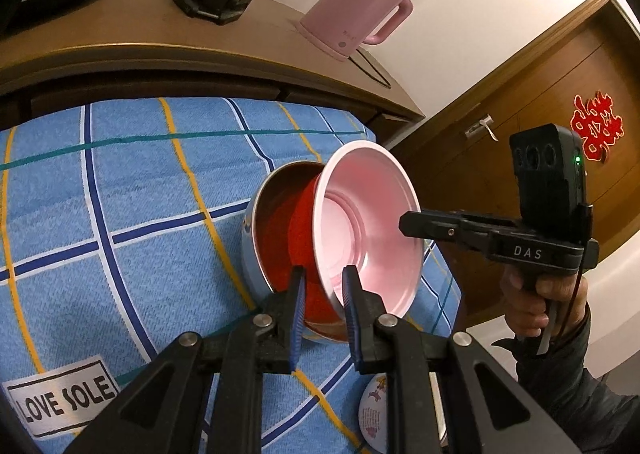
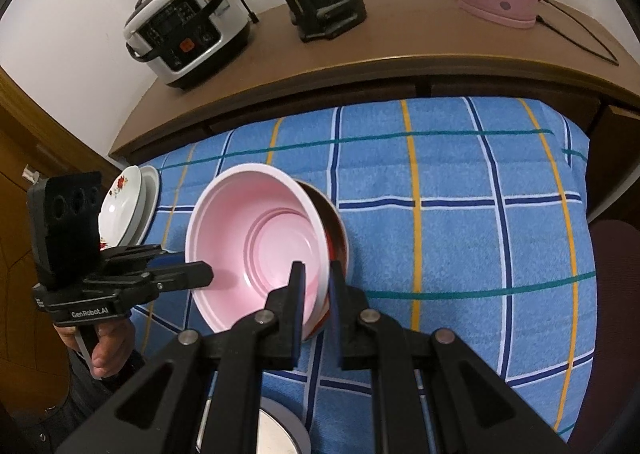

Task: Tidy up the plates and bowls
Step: 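Lower the pink bowl into the steel bowl with both grippers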

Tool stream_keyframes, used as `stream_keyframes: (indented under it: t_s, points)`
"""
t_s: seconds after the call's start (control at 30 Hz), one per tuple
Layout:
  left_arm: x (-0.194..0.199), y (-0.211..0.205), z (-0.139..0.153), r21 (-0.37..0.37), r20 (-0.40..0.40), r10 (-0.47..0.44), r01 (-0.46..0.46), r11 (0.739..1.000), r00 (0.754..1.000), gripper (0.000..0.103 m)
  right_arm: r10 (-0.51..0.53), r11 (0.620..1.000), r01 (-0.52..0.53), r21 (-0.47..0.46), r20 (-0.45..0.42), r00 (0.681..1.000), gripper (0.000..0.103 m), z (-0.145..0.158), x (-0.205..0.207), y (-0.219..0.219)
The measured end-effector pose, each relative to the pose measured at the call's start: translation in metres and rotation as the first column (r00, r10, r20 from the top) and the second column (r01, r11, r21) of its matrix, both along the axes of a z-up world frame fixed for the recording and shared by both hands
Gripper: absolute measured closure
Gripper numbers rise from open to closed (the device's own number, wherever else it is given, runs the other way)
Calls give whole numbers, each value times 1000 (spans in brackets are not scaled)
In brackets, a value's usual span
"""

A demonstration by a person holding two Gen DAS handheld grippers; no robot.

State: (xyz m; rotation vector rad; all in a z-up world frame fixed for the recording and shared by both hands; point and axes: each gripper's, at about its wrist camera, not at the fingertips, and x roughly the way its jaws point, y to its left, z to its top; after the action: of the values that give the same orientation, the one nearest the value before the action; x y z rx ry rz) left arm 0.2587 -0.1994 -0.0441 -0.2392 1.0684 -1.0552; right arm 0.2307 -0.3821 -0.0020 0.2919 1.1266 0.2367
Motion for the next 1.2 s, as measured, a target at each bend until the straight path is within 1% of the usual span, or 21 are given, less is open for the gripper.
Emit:
stream_keyframes:
  t_s: [0.33, 0.57, 0.7, 0.8, 0.87, 0.97, 1.03, 1.07, 1.17, 1.2]
  points:
    - [4, 5, 0, -29, -25, -8, 7, 1000, 1000, 84, 16, 1000, -16, -4, -25, 1000, 91, -1, 8, 1]
    - [5, 7, -1, -32, -32, -9, 8, 999, 999, 84, 26, 999, -26, -18, -28, 999, 91, -2, 8, 3]
    - [4, 2, -2, -5, -20, -14, 14, 1000, 1000, 84, 36, 998, -37, -42, -28, 999, 90, -3, 9, 6]
    - [3, 0, 0, -3, -14, -16, 16, 1000, 1000, 84, 40, 998, -41, -56, -25, 999, 90, -2, 9, 8]
    - [-1, 0, 6, 0, 32, -12, 12, 1000, 999, 83, 38, 997, -39, -62, -20, 999, 89, -2, 10, 8]
    - [-7, 0, 14, 1, 82, -8, 8, 1000, 997, 78, 35, 997, -36, -63, -20, 999, 89, -4, 10, 8]
    - [-10, -1, 16, 13, 112, -6, 5, 1000, 994, 69, 35, 996, -36, -76, -19, 999, 89, -5, 10, 9]
    - [-10, -2, 17, 30, 132, 4, -8, 1000, 991, 60, 35, 996, -36, -76, -17, 999, 89, -5, 10, 9]
    - [-12, -2, 18, 49, 166, 18, -26, 998, 986, 51, 36, 994, -36, -104, -4, 999, 89, -3, 9, 10]
    - [-11, -2, 18, 57, 174, 25, -36, 998, 984, 50, 37, 994, -37, -106, 0, 999, 89, -2, 9, 10]
